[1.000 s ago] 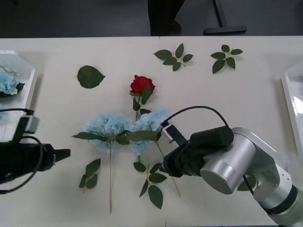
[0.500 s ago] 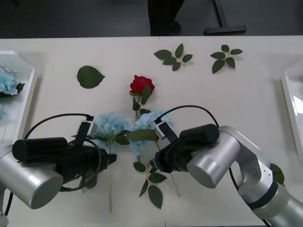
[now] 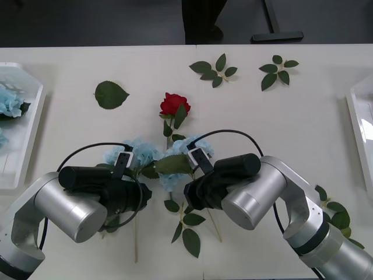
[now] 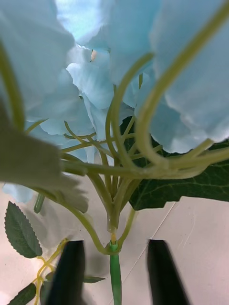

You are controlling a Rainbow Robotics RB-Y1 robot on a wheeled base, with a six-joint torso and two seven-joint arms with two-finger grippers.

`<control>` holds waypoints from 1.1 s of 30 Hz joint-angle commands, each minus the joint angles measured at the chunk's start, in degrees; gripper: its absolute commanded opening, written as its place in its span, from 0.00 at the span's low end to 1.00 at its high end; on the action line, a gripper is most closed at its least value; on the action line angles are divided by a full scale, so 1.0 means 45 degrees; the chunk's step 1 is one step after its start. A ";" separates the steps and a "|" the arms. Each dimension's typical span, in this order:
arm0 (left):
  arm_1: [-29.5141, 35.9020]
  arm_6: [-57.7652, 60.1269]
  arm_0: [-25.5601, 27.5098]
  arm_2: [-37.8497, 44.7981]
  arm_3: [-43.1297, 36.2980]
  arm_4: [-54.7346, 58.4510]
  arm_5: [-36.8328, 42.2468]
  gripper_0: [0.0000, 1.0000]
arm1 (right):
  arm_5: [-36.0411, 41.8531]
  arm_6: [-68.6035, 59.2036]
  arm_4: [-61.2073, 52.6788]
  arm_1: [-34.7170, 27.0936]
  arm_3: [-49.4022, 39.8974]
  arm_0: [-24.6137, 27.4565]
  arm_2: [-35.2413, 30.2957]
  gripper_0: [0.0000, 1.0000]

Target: Place the red flowers into the right box and the blue flowers into the left box. If a person shows an open palm, hand one flower to the person first, then continue sorting.

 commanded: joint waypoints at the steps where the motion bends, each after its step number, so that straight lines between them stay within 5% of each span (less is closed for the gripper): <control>1: -0.0235 0.0042 -0.0401 -0.0182 -0.0075 -0.0089 -0.0169 0.00 | -0.0305 -0.0445 -0.0171 -0.0038 -0.0282 -0.0341 0.0160 0.00; 12: 0.0644 0.0120 -0.0362 0.0873 -0.1208 0.0263 -0.0091 0.00 | -0.0207 -0.0250 -0.1792 -0.1093 -0.1239 -0.0322 -0.0993 0.00; 18: 0.2969 0.0432 -0.0147 0.2475 -0.2614 0.1376 -0.0052 0.00 | 0.0320 0.1254 -0.3706 -0.1542 -0.1923 -0.0478 -0.3454 0.00; 24: 0.5644 0.0550 0.1123 0.6283 -0.3727 0.3192 0.0769 0.00 | 0.0398 0.3833 -0.7124 -0.1562 -0.1454 -0.1884 -0.5563 0.00; 29: 0.7246 0.0178 0.1787 0.9369 -0.3591 0.3544 0.3073 0.00 | 0.0300 0.6176 -1.0093 -0.1542 -0.0380 -0.3720 -0.6071 0.00; 33: 0.8008 -0.1247 0.1826 1.0111 -0.2536 0.2665 0.4128 0.00 | -0.0071 0.7270 -1.1831 -0.1503 0.0655 -0.4931 -0.6071 0.00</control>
